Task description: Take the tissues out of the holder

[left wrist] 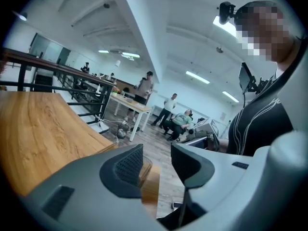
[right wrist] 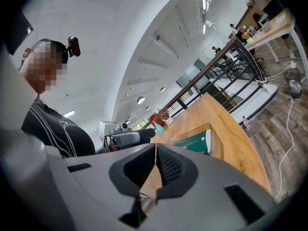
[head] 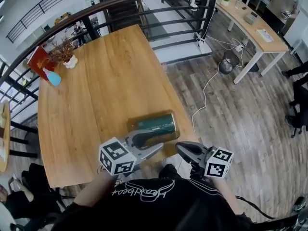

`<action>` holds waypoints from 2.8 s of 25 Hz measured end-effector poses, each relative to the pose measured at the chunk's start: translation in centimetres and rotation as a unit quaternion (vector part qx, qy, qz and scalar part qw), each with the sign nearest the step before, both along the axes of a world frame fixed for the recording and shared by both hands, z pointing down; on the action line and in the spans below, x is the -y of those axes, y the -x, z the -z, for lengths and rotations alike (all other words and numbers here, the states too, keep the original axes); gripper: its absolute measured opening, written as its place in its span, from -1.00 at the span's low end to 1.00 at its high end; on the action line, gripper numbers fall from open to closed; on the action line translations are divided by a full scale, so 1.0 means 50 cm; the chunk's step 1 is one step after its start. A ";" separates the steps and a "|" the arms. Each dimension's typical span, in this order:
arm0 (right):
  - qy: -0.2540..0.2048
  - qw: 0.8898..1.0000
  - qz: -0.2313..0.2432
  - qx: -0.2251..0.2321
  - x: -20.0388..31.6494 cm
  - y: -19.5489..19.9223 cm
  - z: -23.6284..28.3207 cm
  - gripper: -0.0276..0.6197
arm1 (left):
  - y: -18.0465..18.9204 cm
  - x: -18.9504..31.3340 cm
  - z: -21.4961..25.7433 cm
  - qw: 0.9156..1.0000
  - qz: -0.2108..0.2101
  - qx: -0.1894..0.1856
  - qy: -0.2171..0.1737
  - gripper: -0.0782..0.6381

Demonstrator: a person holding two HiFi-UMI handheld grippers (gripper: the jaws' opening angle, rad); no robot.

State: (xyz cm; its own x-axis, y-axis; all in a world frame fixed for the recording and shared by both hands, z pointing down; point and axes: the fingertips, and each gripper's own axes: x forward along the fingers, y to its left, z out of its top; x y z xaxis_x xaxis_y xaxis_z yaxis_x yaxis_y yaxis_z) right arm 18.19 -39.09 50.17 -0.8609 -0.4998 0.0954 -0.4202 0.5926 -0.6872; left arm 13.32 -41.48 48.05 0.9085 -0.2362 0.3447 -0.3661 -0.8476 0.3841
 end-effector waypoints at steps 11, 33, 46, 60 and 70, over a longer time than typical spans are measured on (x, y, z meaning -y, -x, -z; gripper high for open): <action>0.025 1.000 -0.005 0.010 0.043 -0.058 -0.045 -0.86 | -0.033 0.090 -0.104 0.983 -0.047 0.161 -0.071 0.13; 0.041 0.999 0.009 0.011 0.067 -0.116 -0.079 -0.86 | -0.020 0.129 -0.278 0.886 -0.153 0.419 -0.125 0.24; 0.030 0.999 0.029 -0.012 0.107 -0.151 -0.079 -0.86 | -0.024 0.145 -0.293 0.891 -0.117 0.422 -0.122 0.20; 0.023 0.998 0.050 -0.025 0.150 -0.134 -0.074 -0.86 | -0.014 0.129 -0.281 0.907 -0.088 0.393 -0.122 0.07; 0.000 0.998 0.052 -0.035 0.132 -0.118 -0.031 -0.86 | -0.009 0.098 -0.228 0.929 -0.058 0.345 -0.123 0.07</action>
State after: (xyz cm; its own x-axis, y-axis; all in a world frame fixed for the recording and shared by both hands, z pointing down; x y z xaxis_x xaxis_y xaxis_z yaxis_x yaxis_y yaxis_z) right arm 24.07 -45.68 51.70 -0.8990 -0.4086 0.1573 -0.4039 0.6354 -0.6581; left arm 13.79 -46.36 59.47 0.5161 -0.3000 0.8023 -0.3546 -0.9274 -0.1187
